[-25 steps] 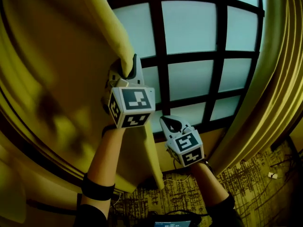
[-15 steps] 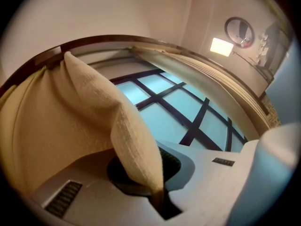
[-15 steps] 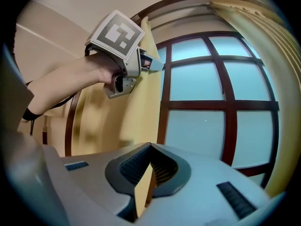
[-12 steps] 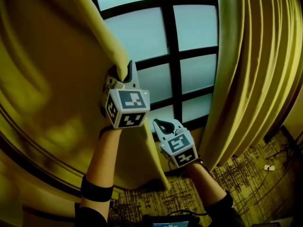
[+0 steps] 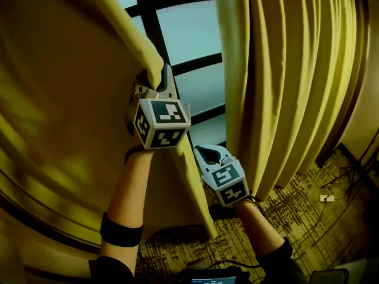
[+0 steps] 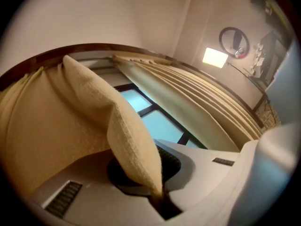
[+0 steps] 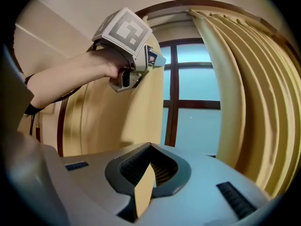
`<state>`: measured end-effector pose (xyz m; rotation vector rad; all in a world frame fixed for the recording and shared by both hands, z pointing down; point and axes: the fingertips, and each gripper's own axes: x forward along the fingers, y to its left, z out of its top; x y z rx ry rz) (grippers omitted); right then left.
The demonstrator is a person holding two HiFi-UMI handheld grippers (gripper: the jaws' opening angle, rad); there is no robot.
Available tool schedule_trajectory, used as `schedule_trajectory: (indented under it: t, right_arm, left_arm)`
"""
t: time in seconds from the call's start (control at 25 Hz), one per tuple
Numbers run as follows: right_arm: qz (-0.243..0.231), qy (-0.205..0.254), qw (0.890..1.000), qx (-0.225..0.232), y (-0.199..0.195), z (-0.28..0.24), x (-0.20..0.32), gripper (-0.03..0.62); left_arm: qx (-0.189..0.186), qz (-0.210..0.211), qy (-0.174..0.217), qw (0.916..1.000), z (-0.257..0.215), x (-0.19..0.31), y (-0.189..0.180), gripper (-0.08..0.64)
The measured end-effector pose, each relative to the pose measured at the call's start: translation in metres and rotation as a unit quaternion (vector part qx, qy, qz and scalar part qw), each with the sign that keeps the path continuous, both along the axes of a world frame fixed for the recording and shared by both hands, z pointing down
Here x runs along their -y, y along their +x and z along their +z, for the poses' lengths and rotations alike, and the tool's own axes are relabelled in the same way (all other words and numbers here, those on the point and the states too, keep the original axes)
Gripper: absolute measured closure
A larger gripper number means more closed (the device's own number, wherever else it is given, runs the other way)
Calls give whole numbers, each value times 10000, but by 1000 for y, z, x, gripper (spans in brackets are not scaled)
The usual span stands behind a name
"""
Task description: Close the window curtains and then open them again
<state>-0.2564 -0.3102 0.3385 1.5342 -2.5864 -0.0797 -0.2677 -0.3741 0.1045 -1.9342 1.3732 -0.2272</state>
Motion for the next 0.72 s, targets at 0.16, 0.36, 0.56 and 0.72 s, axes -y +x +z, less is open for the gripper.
schedule_trajectory:
  t: [0.16, 0.36, 0.56, 0.72]
  right_arm:
    - [250, -40, 9995, 173, 55, -13, 8, 577]
    - [519, -128, 9986, 58, 96, -4, 26, 577]
    - [742, -214, 9970, 94, 121, -4, 44, 577]
    - [766, -209, 9968, 104, 122, -11, 58, 577]
  left_arm:
    - [177, 350, 90, 9992, -18, 4, 76, 554]
    - [-20, 565, 186, 9982, -25, 20, 117, 554]
    - [-135, 793, 216, 9965, -26, 30, 136, 554]
    - [-91, 944, 188, 9953, -26, 39, 148, 554]
